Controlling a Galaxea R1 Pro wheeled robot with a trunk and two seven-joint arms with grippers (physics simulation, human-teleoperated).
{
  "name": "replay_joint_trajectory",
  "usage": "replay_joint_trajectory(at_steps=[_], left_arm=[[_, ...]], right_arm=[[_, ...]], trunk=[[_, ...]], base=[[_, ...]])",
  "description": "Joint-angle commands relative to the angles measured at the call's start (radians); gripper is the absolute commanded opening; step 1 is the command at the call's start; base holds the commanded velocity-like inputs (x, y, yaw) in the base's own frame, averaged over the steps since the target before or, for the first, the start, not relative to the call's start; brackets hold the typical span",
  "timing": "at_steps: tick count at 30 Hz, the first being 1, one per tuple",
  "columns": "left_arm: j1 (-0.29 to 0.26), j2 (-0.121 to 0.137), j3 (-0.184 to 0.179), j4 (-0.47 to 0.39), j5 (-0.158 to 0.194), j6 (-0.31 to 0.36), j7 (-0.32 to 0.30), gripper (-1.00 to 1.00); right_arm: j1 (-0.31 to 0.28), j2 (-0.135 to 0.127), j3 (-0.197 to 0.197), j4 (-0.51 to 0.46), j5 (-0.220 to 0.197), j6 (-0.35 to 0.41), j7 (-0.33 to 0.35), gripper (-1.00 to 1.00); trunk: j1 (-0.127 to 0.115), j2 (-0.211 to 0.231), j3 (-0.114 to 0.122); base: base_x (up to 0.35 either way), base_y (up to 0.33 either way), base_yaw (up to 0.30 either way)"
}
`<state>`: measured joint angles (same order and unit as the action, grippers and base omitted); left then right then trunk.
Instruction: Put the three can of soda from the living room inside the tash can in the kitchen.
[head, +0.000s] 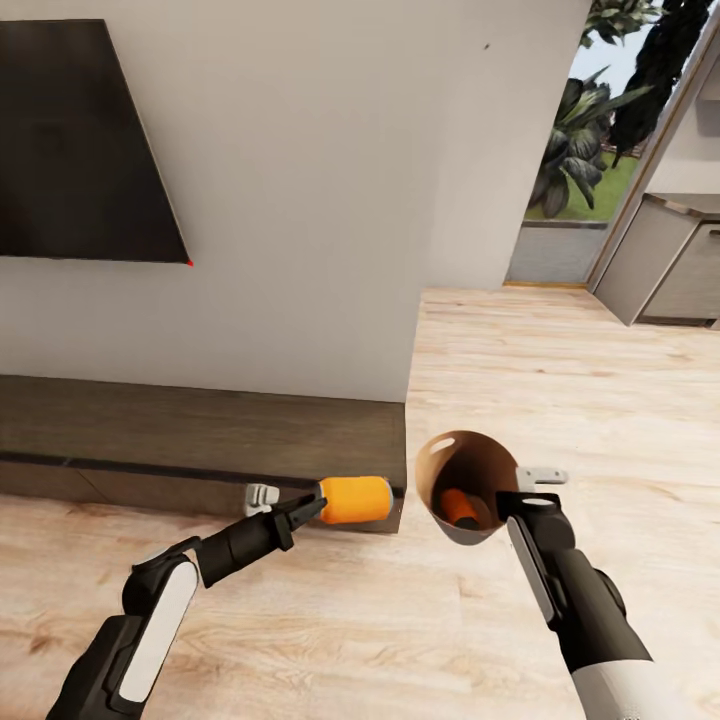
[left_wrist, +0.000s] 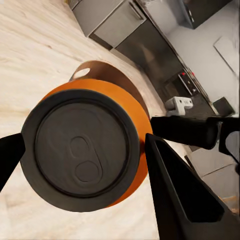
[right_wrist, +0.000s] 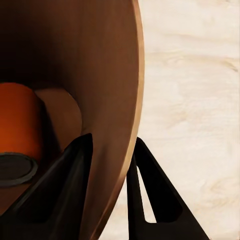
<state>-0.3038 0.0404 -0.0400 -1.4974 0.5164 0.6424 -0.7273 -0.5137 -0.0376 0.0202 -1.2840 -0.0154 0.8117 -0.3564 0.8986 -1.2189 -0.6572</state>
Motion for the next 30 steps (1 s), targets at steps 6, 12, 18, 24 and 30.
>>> replay_joint_trajectory(at_steps=[6, 12, 18, 24, 30], left_arm=[[0.0, -0.032, -0.004, -0.001, -0.004, -0.002, -0.001, -1.0], [0.0, -0.057, -0.005, -0.002, -0.004, -0.001, -0.001, -1.0], [0.0, -0.063, -0.016, -0.003, -0.004, -0.002, -0.001, -1.0], [0.0, -0.068, -0.034, -0.003, -0.004, -0.001, -0.001, -1.0], [0.0, -0.07, -0.068, -0.003, -0.004, -0.001, -0.001, -1.0]], right_arm=[[0.0, 0.0, 0.0, 0.049, 0.014, -0.034, 0.001, -1.0], [0.0, -0.001, 0.0, 0.087, 0.014, -0.043, 0.001, -1.0], [0.0, -0.001, -0.001, 0.134, 0.014, -0.074, 0.001, -1.0], [0.0, -0.001, 0.0, 0.178, 0.014, -0.113, 0.001, -1.0], [0.0, -0.001, 0.0, 0.187, 0.014, -0.12, 0.001, -1.0]], trunk=[[0.0, 0.0, 0.0], [0.0, 0.0, 0.0], [0.0, 0.0, 0.0], [0.0, 0.0, 0.0], [0.0, 0.0, 0.0]], base=[[0.0, 0.0, 0.0], [0.0, 0.0, 0.0], [0.0, 0.0, 0.0], [0.0, 0.0, 0.0], [0.0, 0.0, 0.0]])
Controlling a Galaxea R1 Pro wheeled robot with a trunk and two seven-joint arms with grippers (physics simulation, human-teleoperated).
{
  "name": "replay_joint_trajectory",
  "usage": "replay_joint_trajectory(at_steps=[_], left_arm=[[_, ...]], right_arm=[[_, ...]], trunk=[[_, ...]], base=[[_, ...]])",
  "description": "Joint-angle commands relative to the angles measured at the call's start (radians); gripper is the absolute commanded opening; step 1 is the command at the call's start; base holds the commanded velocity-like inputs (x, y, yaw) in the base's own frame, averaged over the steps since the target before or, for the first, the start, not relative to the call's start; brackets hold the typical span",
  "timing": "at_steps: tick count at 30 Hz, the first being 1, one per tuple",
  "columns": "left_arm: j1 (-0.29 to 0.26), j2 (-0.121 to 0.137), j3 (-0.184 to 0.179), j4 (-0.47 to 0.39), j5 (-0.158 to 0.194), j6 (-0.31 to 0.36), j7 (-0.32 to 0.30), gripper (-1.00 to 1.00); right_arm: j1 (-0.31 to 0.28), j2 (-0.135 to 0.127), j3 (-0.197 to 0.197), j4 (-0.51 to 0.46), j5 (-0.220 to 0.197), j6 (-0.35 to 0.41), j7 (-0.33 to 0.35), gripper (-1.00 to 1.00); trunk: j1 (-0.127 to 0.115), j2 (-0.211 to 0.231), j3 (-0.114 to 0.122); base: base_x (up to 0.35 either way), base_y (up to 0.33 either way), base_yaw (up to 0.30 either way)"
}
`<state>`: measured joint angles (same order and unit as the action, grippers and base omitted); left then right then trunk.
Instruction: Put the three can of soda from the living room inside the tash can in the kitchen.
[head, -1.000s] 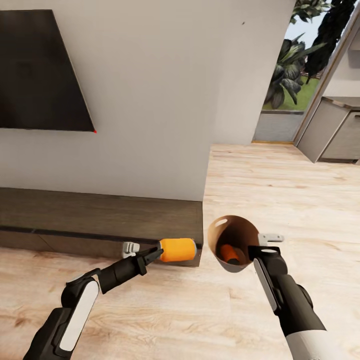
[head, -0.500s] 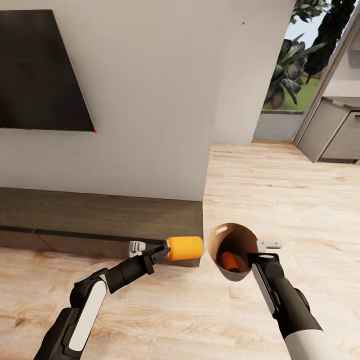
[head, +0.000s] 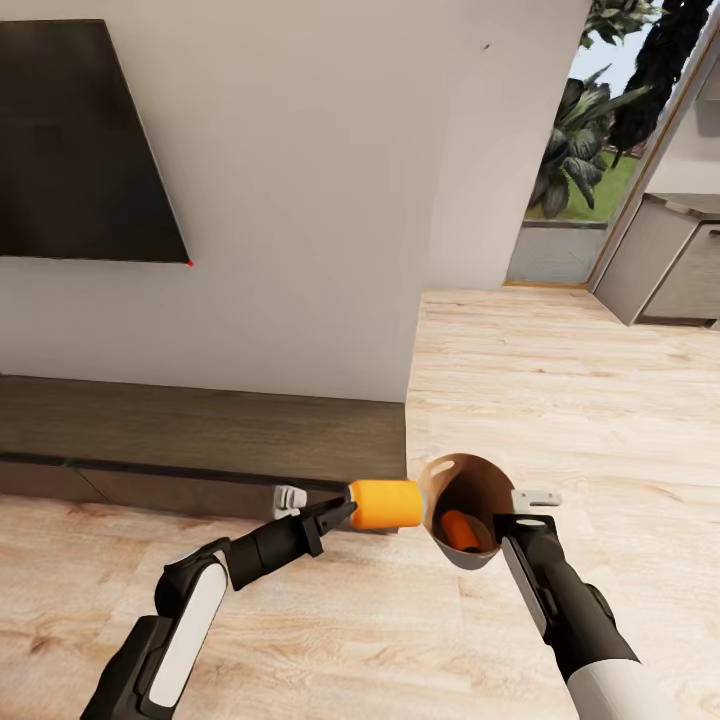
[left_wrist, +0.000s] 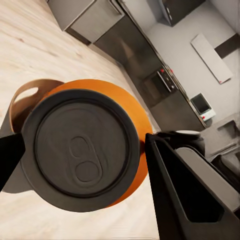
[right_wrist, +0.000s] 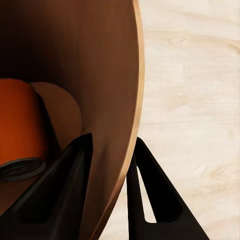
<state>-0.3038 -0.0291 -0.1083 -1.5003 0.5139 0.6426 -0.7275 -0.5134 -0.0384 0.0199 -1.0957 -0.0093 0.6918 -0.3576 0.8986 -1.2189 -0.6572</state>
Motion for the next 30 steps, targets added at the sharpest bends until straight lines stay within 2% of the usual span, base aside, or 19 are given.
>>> replay_joint_trajectory(at_steps=[1, 3, 8, 17, 19, 25, 30], left_arm=[[0.0, -0.001, -0.003, 0.0, -0.002, -0.001, -0.001, -1.0], [0.0, -0.007, -0.008, 0.0, -0.002, -0.001, -0.001, -1.0], [0.0, -0.053, -0.014, 0.001, -0.002, -0.002, -0.001, -1.0], [0.0, -0.079, -0.019, 0.005, -0.004, -0.004, 0.01, -1.0], [0.0, -0.097, -0.036, 0.018, -0.008, -0.005, 0.039, -1.0], [0.0, -0.105, -0.067, 0.03, -0.009, -0.007, 0.127, -1.0], [0.0, -0.107, -0.099, 0.033, -0.01, -0.009, 0.183, -1.0]], right_arm=[[0.0, 0.0, 0.0, 0.0, 0.008, 0.0, 0.002, -1.0], [0.0, 0.0, 0.0, 0.003, 0.008, -0.001, 0.002, -1.0], [0.0, 0.001, 0.0, 0.023, 0.011, -0.003, 0.0, -1.0], [0.0, 0.006, 0.001, 0.026, 0.011, -0.003, -0.003, -1.0], [0.0, 0.007, 0.002, 0.026, 0.011, -0.003, -0.003, -1.0], [0.0, 0.01, 0.002, 0.026, 0.011, -0.003, -0.005, -1.0], [0.0, 0.022, 0.002, 0.026, 0.011, -0.003, -0.006, -1.0]], trunk=[[0.0, 0.0, 0.0], [0.0, 0.0, 0.0], [0.0, 0.0, 0.0], [0.0, 0.0, 0.0], [0.0, 0.0, 0.0], [0.0, 0.0, 0.0], [0.0, 0.0, 0.0]], base=[[0.0, 0.0, 0.0], [0.0, 0.0, 0.0], [0.0, 0.0, 0.0], [0.0, 0.0, 0.0], [0.0, 0.0, 0.0], [0.0, 0.0, 0.0], [0.0, 0.0, 0.0]])
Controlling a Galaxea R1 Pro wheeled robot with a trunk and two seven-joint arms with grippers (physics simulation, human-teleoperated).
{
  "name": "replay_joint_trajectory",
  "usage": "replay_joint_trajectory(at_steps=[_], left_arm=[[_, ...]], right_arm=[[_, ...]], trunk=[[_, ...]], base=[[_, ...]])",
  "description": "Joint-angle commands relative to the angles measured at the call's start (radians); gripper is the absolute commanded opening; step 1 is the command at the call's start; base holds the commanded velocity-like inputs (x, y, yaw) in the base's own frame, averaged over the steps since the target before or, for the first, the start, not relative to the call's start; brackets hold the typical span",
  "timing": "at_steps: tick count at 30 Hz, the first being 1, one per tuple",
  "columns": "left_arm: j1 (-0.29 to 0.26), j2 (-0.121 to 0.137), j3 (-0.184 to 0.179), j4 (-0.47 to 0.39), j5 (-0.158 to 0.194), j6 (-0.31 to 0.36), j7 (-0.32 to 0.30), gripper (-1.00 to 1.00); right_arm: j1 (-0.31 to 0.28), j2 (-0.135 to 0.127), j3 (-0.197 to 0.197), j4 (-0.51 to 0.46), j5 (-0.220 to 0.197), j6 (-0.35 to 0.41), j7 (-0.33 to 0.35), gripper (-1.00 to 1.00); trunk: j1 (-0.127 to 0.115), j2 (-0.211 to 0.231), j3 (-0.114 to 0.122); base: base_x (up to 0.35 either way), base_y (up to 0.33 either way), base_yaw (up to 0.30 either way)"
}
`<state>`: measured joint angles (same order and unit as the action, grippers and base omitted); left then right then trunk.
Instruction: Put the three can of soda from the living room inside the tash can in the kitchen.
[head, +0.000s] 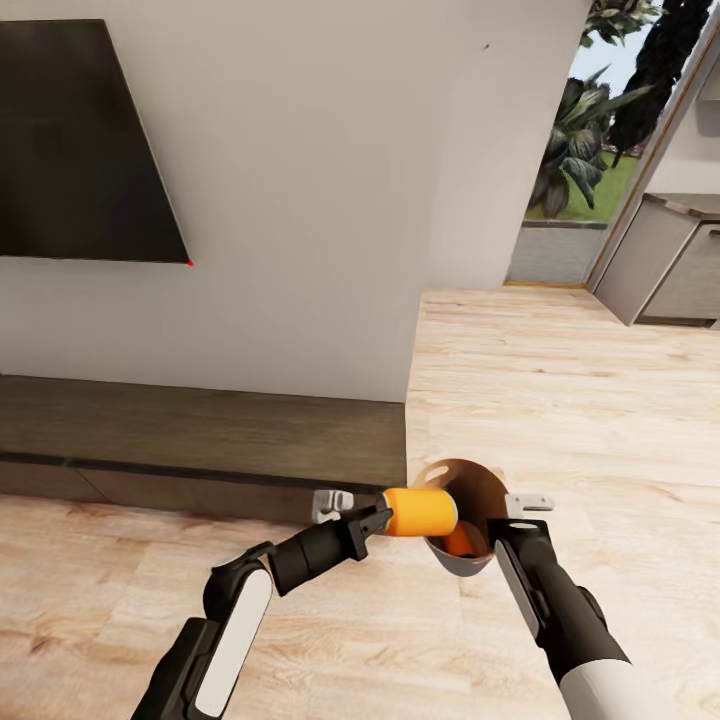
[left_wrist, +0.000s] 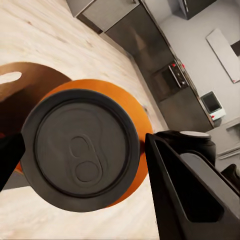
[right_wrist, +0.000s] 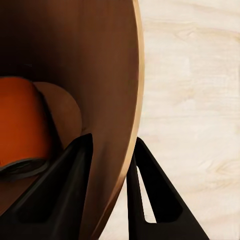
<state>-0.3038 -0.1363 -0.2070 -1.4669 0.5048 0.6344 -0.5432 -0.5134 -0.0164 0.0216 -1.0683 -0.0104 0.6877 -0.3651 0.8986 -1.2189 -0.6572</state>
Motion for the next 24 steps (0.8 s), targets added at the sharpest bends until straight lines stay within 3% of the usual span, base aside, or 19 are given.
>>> replay_joint_trajectory(at_steps=[1, 11, 18, 24], left_arm=[[0.0, 0.0, -0.001, 0.0, -0.001, -0.001, 0.0, -1.0], [0.0, -0.001, -0.005, 0.01, -0.003, -0.002, 0.007, -1.0], [0.0, -0.002, -0.005, 0.015, -0.003, -0.003, 0.008, -1.0], [0.0, -0.002, -0.005, 0.015, -0.003, -0.004, 0.008, -1.0]], right_arm=[[0.0, 0.001, 0.0, -0.001, 0.012, 0.001, 0.002, -1.0], [0.0, 0.012, 0.001, -0.001, 0.012, 0.001, -0.002, -1.0], [0.001, 0.022, 0.079, -0.001, 0.012, 0.001, -0.003, -1.0], [0.002, 0.024, 0.099, -0.001, 0.012, 0.001, -0.003, -1.0]], trunk=[[0.0, 0.0, 0.0], [0.0, 0.0, 0.0], [0.0, 0.0, 0.0], [0.0, 0.0, 0.0]], base=[[0.0, 0.0, 0.0], [0.0, 0.0, 0.0], [0.0, 0.0, 0.0], [0.0, 0.0, 0.0]])
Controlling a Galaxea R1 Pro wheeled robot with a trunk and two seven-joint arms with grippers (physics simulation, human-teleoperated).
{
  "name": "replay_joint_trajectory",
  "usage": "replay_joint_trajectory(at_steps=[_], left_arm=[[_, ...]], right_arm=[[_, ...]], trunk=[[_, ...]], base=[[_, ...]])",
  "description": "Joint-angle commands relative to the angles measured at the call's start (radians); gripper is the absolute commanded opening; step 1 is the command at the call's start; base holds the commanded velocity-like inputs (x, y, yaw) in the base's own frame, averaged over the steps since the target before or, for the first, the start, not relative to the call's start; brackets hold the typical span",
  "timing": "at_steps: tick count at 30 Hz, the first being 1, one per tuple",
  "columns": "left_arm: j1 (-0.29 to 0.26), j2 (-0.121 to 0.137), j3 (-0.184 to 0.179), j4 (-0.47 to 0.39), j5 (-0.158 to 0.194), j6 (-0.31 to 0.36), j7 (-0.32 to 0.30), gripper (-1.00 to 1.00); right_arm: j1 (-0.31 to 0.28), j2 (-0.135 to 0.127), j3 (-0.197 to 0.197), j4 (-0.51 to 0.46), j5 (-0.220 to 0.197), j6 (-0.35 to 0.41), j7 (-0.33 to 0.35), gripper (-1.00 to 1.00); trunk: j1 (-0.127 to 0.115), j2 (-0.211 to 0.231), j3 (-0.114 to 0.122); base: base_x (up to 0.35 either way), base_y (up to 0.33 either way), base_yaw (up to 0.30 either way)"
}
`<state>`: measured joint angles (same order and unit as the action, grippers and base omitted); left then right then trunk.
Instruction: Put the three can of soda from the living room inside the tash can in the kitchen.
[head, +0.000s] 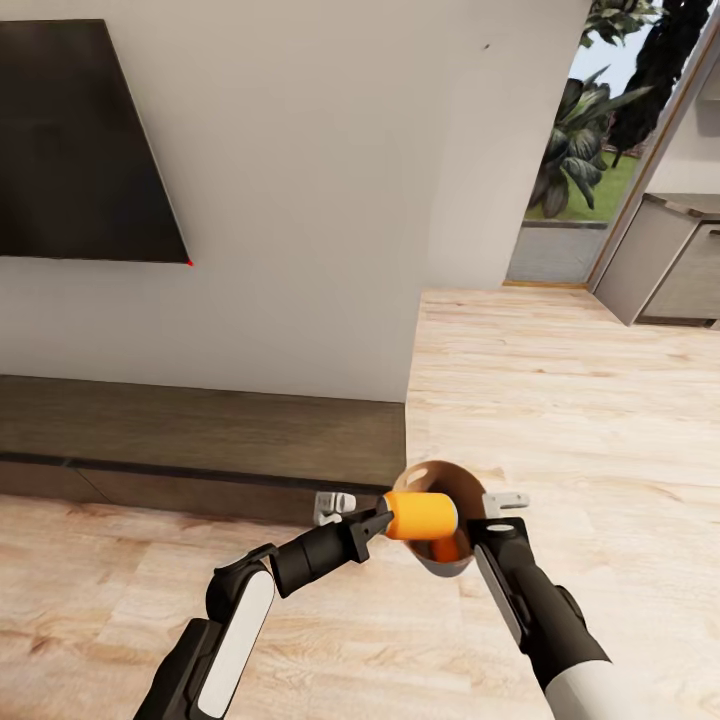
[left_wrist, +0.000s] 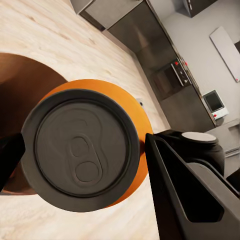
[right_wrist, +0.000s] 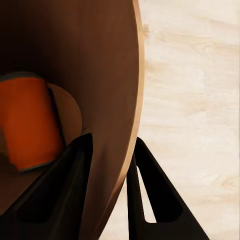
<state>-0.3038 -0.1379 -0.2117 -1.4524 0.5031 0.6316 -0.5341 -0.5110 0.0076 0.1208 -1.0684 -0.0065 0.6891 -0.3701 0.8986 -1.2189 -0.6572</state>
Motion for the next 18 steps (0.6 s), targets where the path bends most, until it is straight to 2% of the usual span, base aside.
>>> replay_joint_trajectory(at_steps=[1, 4, 6, 10, 14, 16, 18], left_arm=[[0.0, 0.0, 0.0, 0.0, -0.001, -0.001, -0.001, -1.0], [0.0, 0.001, 0.0, 0.001, -0.002, -0.001, -0.001, -1.0], [0.0, 0.001, 0.001, 0.001, -0.006, -0.001, -0.001, -1.0], [0.0, 0.001, 0.001, 0.003, -0.074, -0.001, -0.001, -1.0], [0.0, 0.001, 0.003, 0.007, -0.108, -0.001, -0.001, -1.0], [0.0, 0.001, 0.004, 0.016, -0.115, -0.001, 0.006, -1.0], [0.0, 0.001, 0.004, 0.025, -0.118, -0.001, 0.048, -1.0]], right_arm=[[0.0, 0.0, 0.001, -0.001, 0.008, 0.0, 0.002, -1.0], [0.003, 0.004, 0.006, -0.001, 0.008, 0.0, 0.001, -1.0], [0.005, 0.009, 0.026, -0.001, 0.008, 0.0, 0.001, -1.0], [0.006, 0.013, 0.061, -0.001, 0.006, 0.0, -0.032, -1.0], [0.006, 0.014, 0.069, -0.001, 0.004, 0.0, -0.053, -1.0], [0.006, 0.014, 0.071, -0.001, 0.004, 0.0, -0.057, -1.0], [0.006, 0.014, 0.073, -0.001, 0.003, 0.0, -0.059, -1.0]], trunk=[[0.0, 0.0, 0.0], [0.0, 0.0, 0.0], [0.0, 0.0, 0.0], [0.0, 0.0, 0.0], [0.0, 0.0, 0.0], [0.0, 0.0, 0.0], [0.0, 0.0, 0.0]], base=[[0.0, 0.0, 0.0], [0.0, 0.0, 0.0], [0.0, 0.0, 0.0], [0.0, 0.0, 0.0], [0.0, 0.0, 0.0], [0.0, 0.0, 0.0], [0.0, 0.0, 0.0]])
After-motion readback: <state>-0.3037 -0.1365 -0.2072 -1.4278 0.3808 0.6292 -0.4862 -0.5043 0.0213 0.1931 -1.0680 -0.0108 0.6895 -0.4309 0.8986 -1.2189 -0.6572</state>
